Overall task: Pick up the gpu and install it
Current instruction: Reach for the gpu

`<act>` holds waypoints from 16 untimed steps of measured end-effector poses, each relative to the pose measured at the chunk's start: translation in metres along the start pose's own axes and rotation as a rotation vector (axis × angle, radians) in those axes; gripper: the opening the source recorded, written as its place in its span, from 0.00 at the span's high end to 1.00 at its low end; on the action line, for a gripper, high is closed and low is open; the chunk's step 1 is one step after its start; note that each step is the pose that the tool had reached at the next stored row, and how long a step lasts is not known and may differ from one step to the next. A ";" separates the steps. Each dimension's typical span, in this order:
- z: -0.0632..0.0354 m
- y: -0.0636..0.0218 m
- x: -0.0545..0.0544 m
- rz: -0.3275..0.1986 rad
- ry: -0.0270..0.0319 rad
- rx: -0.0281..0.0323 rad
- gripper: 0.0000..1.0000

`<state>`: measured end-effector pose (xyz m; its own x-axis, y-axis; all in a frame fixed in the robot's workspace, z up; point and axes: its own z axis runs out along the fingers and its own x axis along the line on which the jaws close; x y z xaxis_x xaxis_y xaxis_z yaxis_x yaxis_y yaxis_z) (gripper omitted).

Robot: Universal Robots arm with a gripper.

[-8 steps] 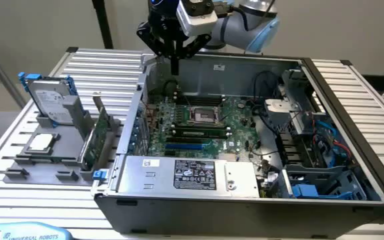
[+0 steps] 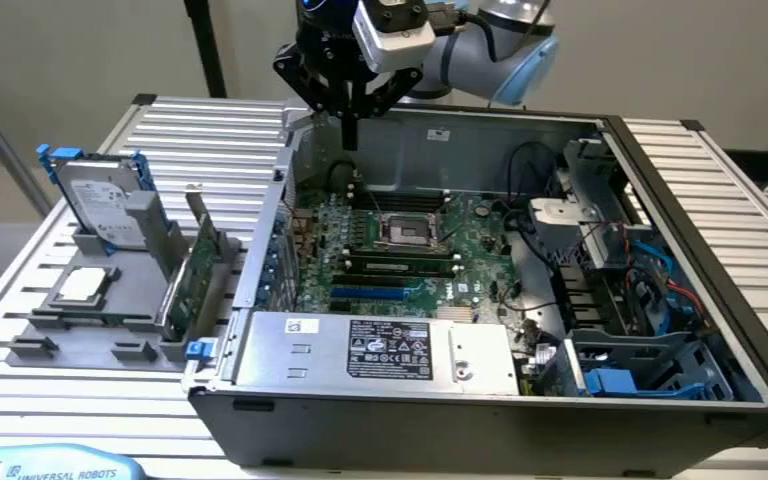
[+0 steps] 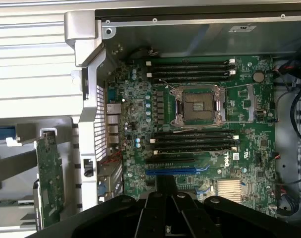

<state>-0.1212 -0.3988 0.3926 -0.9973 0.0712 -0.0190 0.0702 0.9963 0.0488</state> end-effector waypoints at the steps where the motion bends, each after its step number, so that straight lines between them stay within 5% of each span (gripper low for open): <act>1: 0.0000 0.0000 0.000 0.000 0.0000 0.0000 0.89; 7: -0.0003 -0.0018 0.001 0.000 0.0000 0.0002 0.89; 16: -0.0020 -0.0255 0.042 0.000 -0.0017 -0.0002 0.89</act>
<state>-0.1646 -0.4213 0.3926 -0.9973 0.0711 -0.0207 0.0701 0.9963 0.0490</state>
